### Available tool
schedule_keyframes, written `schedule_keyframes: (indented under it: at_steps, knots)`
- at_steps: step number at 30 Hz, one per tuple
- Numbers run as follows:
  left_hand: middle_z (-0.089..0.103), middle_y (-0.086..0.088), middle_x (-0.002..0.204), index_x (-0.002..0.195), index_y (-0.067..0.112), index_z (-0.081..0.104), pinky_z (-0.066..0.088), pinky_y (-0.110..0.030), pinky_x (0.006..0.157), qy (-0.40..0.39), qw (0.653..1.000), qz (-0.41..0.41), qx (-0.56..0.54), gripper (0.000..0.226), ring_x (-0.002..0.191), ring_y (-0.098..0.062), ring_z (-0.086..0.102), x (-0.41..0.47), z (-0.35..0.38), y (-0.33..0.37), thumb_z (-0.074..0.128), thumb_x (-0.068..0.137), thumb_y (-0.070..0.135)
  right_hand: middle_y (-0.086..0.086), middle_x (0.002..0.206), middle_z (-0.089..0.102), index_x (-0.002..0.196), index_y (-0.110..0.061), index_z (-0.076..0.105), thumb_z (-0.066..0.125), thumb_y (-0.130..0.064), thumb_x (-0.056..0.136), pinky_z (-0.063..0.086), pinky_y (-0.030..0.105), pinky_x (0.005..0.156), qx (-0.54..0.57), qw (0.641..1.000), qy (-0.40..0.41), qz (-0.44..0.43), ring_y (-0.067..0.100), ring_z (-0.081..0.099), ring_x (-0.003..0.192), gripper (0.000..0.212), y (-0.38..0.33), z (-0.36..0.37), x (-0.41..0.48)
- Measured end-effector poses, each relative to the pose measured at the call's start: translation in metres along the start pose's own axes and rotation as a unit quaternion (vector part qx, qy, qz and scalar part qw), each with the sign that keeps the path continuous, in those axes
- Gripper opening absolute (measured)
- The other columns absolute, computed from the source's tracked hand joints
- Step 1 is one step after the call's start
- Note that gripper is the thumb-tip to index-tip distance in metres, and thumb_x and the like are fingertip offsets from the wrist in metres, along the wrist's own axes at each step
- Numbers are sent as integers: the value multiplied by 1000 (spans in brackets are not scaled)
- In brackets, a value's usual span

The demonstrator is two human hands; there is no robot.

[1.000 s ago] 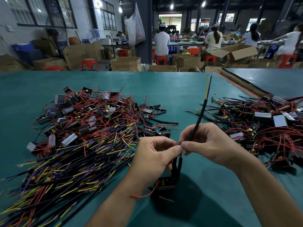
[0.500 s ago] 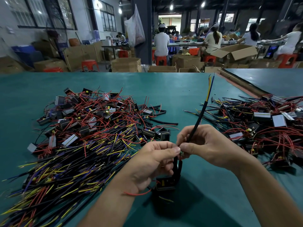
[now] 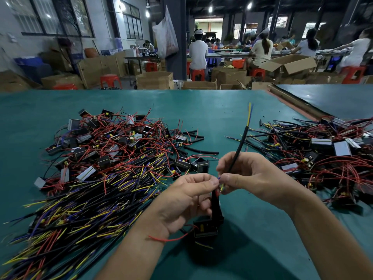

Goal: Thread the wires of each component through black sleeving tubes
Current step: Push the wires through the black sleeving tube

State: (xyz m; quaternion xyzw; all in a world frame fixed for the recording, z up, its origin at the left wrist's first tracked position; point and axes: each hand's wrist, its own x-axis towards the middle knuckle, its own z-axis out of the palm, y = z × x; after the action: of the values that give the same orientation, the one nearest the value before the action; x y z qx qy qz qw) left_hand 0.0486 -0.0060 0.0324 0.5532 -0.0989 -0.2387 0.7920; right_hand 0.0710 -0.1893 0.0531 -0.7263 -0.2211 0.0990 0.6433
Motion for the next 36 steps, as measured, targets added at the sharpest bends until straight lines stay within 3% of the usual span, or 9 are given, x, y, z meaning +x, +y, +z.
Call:
schedule_keyframes:
  at_steps: [4,10,20,24,29,32,36]
  knots:
    - [60,1,63,72,15,65,46,-21,42,28,1000,8,-10,6,39,-5,45,2,0,1,67,74,21,6,73,67,87,-7,63,63,5,86,58,28,66,-6,1000,21,5,22,64,66,12,1,-2,1]
    - [62,-2,67,80,11,63,48,-21,43,32,999,12,-5,12,40,-5,45,2,0,1,68,73,20,-1,65,63,86,-5,63,60,6,88,58,27,64,6,999,45,-18,12,59,58,11,-2,1,2]
    - [64,-3,70,80,10,62,51,-23,46,8,1000,10,-16,10,41,-7,48,1,0,3,66,76,18,3,65,60,100,-3,68,62,7,85,51,21,59,0,996,74,-45,15,57,57,19,-2,5,4]
    - [50,-14,75,79,11,64,52,-24,46,27,999,17,-10,11,42,-9,48,1,-1,2,69,73,19,2,63,58,105,-1,67,60,10,86,50,20,58,-4,996,70,-48,13,56,56,23,-2,4,4]
    - [51,0,54,81,8,60,53,-22,49,11,1000,22,14,11,43,-6,48,-1,0,1,65,77,17,11,71,57,106,-4,69,61,10,85,51,22,60,18,997,58,-50,14,54,60,26,-2,4,3]
    - [46,-6,62,80,6,60,52,-22,50,11,999,32,21,12,43,-7,47,-1,1,2,65,75,16,7,70,60,103,-9,71,61,9,85,51,22,61,20,997,52,-51,14,55,61,27,-2,5,2]
    - [54,-6,64,84,3,59,51,-22,49,19,998,53,33,13,43,-7,47,0,0,2,63,79,14,2,67,62,102,-10,72,61,7,86,53,22,61,12,997,56,-48,13,55,58,26,-2,4,3]
